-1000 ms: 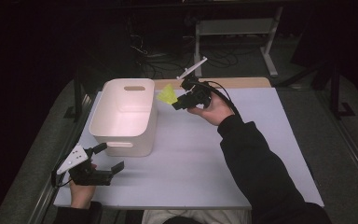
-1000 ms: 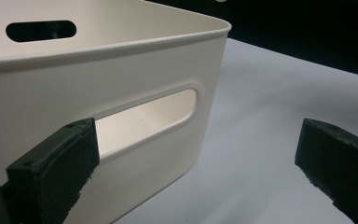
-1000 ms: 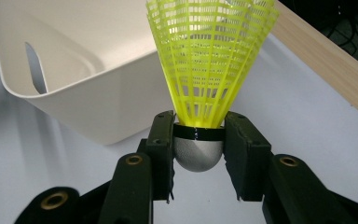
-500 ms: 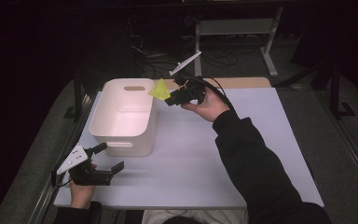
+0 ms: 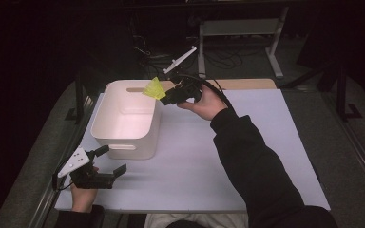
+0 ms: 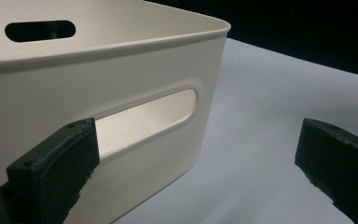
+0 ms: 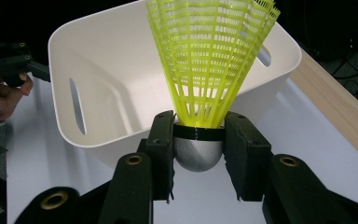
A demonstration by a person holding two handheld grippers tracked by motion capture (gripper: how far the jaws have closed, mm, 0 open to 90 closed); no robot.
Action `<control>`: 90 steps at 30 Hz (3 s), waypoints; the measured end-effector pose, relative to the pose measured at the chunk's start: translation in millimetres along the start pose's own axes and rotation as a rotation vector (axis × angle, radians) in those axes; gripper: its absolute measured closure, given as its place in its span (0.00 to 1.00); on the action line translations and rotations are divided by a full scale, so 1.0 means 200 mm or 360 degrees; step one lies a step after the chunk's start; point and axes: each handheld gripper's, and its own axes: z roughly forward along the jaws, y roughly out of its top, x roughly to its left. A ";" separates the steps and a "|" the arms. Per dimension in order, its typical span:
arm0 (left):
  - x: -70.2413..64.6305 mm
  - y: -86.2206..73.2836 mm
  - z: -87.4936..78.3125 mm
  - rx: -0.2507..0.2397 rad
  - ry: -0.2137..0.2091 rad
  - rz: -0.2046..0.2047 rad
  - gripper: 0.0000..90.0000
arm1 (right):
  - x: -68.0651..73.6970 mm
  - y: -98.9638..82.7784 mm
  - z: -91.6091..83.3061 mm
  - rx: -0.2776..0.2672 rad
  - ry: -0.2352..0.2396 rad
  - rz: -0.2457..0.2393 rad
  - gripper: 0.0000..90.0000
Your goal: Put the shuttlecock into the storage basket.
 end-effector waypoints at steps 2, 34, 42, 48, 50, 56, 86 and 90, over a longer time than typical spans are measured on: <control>0.00 0.00 0.00 0.0001 -0.0001 -0.0003 0.00 | 0.01 0.01 0.01 0.0001 0.0007 -0.0007 0.70; 0.00 0.00 0.00 -0.0005 -0.0003 -0.0003 0.00 | 0.16 0.15 0.12 0.0009 0.0108 -0.0126 0.70; 0.00 0.00 0.00 -0.0006 -0.0005 -0.0005 0.00 | 0.20 0.17 0.18 0.0023 0.0136 -0.0150 0.70; 0.00 0.00 0.00 -0.0008 -0.0004 -0.0004 0.00 | 0.22 0.17 0.22 0.0040 0.0158 -0.0163 0.70; 0.00 0.00 0.00 -0.0009 -0.0004 -0.0004 0.00 | 0.22 0.17 0.24 0.0044 0.0164 -0.0166 0.70; 0.00 0.00 0.00 -0.0013 -0.0004 -0.0007 0.00 | 0.24 0.17 0.27 0.0066 0.0177 -0.0174 0.70; 0.00 0.00 0.00 -0.0013 -0.0008 -0.0004 0.00 | 0.25 0.10 0.48 0.0142 0.0247 -0.0153 0.69; 0.00 0.00 0.00 -0.0013 -0.0008 -0.0006 0.00 | 0.24 0.10 0.47 0.0136 0.0249 -0.0144 0.54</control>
